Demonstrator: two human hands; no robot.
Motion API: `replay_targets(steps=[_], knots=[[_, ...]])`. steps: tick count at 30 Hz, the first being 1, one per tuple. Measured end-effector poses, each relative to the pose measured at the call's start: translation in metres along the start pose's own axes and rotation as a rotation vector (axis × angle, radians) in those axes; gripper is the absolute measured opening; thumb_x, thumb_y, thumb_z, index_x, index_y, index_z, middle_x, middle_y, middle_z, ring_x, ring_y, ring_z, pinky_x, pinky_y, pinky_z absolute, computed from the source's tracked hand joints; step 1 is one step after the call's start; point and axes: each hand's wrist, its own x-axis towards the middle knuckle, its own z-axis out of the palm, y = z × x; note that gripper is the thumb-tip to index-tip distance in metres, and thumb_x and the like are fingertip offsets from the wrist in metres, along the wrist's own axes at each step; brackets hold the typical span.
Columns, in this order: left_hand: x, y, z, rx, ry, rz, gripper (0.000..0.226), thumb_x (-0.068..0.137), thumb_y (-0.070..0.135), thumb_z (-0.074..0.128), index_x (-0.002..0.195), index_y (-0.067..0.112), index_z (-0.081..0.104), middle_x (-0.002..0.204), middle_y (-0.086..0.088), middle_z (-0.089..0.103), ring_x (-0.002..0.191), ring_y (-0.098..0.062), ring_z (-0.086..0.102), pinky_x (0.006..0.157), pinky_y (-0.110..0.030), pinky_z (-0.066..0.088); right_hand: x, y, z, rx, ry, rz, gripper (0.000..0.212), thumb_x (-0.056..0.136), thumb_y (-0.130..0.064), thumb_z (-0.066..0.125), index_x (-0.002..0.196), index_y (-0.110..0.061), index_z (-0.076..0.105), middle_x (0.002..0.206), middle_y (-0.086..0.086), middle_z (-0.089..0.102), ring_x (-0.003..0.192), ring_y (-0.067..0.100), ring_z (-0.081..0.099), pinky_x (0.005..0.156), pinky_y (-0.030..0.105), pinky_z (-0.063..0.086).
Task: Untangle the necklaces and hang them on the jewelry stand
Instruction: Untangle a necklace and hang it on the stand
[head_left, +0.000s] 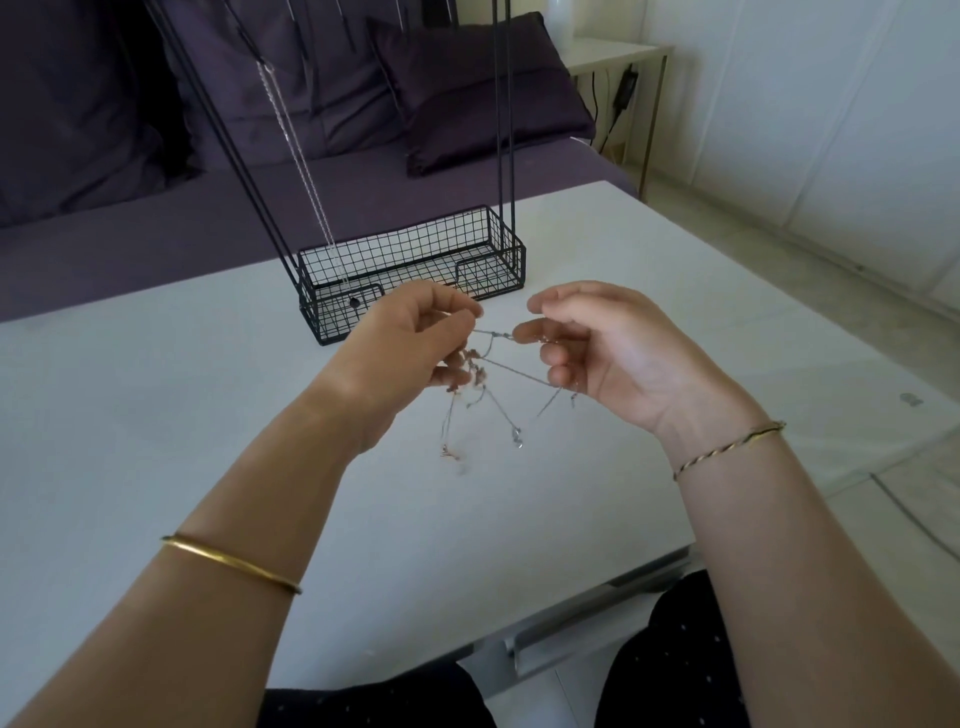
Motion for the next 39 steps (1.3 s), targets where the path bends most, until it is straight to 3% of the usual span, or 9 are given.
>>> replay_targets(steps=[2, 5, 9, 13, 18, 24, 29, 39], knots=[[0.000, 0.000, 0.001, -0.031, 0.033, -0.008, 0.011, 0.098, 0.007, 0.048, 0.095, 0.011, 0.059, 0.074, -0.002, 0.053, 0.067, -0.012, 0.058, 0.077, -0.032, 0.059, 0.001, 0.001, -0.002, 0.021, -0.015, 0.009, 0.015, 0.088, 0.006, 0.049, 0.088, -0.004, 0.059, 0.073, 0.015, 0.064, 0.049, 0.015, 0.052, 0.046, 0.024, 0.049], [0.002, 0.002, 0.005, -0.140, 0.075, -0.017, 0.015, 0.099, 0.003, 0.043, 0.096, 0.009, 0.057, 0.064, 0.001, 0.055, 0.058, -0.011, 0.059, 0.080, -0.038, 0.058, 0.002, 0.004, -0.004, -0.036, -0.061, -0.002, 0.023, 0.083, 0.016, 0.049, 0.088, -0.003, 0.061, 0.077, 0.013, 0.061, 0.055, 0.016, 0.058, 0.059, 0.028, 0.056], [0.002, 0.004, 0.008, -0.254, 0.060, -0.052, 0.020, 0.099, 0.003, 0.040, 0.094, 0.008, 0.059, 0.061, 0.002, 0.043, 0.047, -0.007, 0.043, 0.059, -0.023, 0.051, 0.001, 0.010, -0.002, -0.147, -0.084, -0.104, 0.025, 0.080, 0.019, 0.056, 0.087, -0.003, 0.062, 0.077, 0.011, 0.062, 0.063, 0.017, 0.063, 0.065, 0.027, 0.057], [-0.001, 0.002, 0.007, -0.009, -0.005, -0.082, 0.019, 0.094, 0.024, 0.057, 0.095, 0.008, 0.066, 0.057, 0.005, 0.040, 0.045, -0.006, 0.040, 0.061, -0.025, 0.047, 0.001, 0.010, 0.000, -0.185, -0.032, -0.181, 0.024, 0.081, 0.016, 0.059, 0.086, -0.007, 0.064, 0.075, 0.009, 0.064, 0.064, 0.016, 0.066, 0.059, 0.024, 0.054], [-0.004, 0.005, 0.008, 0.121, 0.021, -0.061, 0.005, 0.082, 0.021, 0.073, 0.078, 0.018, 0.071, 0.054, 0.005, 0.041, 0.050, -0.011, 0.038, 0.060, -0.030, 0.043, 0.001, 0.010, 0.003, -0.191, -0.008, -0.216, 0.023, 0.080, 0.014, 0.061, 0.082, -0.010, 0.062, 0.072, 0.007, 0.065, 0.063, 0.015, 0.066, 0.056, 0.023, 0.052], [-0.002, 0.006, 0.011, 0.292, 0.108, 0.091, 0.010, 0.084, 0.017, 0.068, 0.073, 0.017, 0.067, 0.036, 0.013, 0.031, 0.042, -0.007, 0.031, 0.058, -0.031, 0.039, 0.001, 0.012, 0.008, -0.201, 0.008, -0.181, 0.019, 0.081, 0.010, 0.063, 0.083, -0.009, 0.063, 0.070, 0.006, 0.065, 0.062, 0.014, 0.065, 0.053, 0.022, 0.047], [-0.003, 0.006, 0.014, 0.478, 0.111, 0.243, 0.014, 0.088, 0.015, 0.060, 0.075, 0.020, 0.060, 0.039, 0.012, 0.036, 0.038, -0.004, 0.035, 0.040, -0.013, 0.027, 0.000, 0.009, 0.010, -0.123, -0.032, 0.005, 0.011, 0.087, -0.001, 0.058, 0.079, -0.002, 0.064, 0.069, 0.013, 0.063, 0.053, 0.012, 0.057, 0.048, 0.019, 0.038], [-0.006, 0.009, 0.016, 0.701, 0.112, 0.453, 0.007, 0.093, 0.013, 0.056, 0.087, 0.014, 0.061, 0.059, 0.016, 0.035, 0.059, 0.016, 0.042, 0.054, -0.008, 0.032, 0.000, 0.004, 0.009, -0.043, -0.049, 0.177, 0.019, 0.092, -0.004, 0.053, 0.075, 0.000, 0.059, 0.058, 0.009, 0.059, 0.045, 0.011, 0.047, 0.040, 0.017, 0.035]])
